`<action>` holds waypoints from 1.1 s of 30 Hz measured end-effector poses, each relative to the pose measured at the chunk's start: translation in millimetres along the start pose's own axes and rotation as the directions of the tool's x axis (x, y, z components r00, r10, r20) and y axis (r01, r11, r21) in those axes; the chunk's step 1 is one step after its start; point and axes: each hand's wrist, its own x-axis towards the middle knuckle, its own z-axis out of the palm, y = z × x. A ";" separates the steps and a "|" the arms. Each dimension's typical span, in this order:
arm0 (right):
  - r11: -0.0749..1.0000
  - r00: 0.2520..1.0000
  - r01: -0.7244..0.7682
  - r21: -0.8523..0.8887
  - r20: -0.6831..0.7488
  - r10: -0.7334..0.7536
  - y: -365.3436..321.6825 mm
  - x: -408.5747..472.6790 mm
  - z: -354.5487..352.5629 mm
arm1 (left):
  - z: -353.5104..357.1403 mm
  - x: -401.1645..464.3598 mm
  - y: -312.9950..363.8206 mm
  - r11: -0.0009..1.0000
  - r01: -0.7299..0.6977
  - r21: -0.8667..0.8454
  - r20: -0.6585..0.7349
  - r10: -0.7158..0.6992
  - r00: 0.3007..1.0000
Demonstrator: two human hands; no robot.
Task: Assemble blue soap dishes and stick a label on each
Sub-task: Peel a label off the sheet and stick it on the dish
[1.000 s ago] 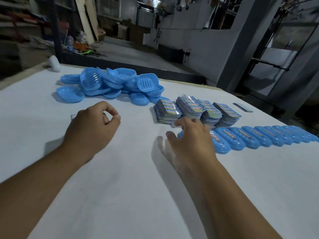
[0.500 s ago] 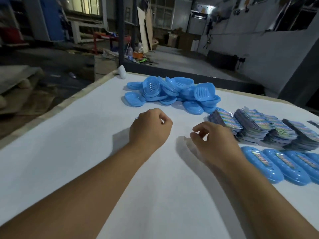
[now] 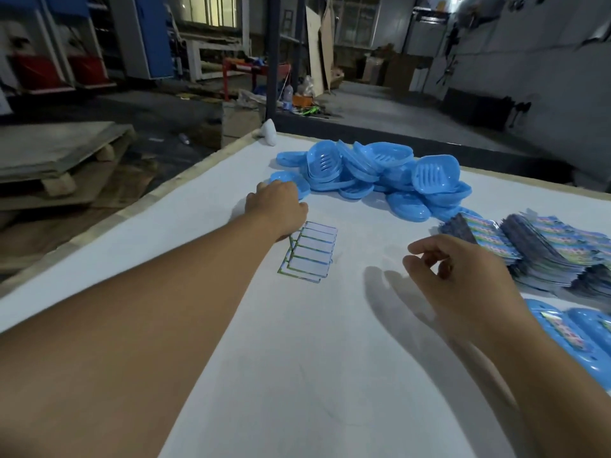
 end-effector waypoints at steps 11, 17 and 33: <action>0.999 1.000 -0.009 0.031 -0.011 0.009 -2.4 2.5 -2.9 | -11.3 -17.8 8.8 0.942 -0.031 -0.335 -0.342 -0.091 0.935; 0.997 0.999 0.015 0.080 -0.039 -0.011 -4.6 -0.2 -1.3 | -37.3 -65.6 52.1 0.464 0.086 -0.882 -0.041 -0.256 0.966; 0.986 0.986 -0.010 0.167 0.165 -0.018 10.0 -2.4 -13.2 | -20.7 -121.6 69.2 0.712 -0.009 -0.702 0.010 0.022 1.000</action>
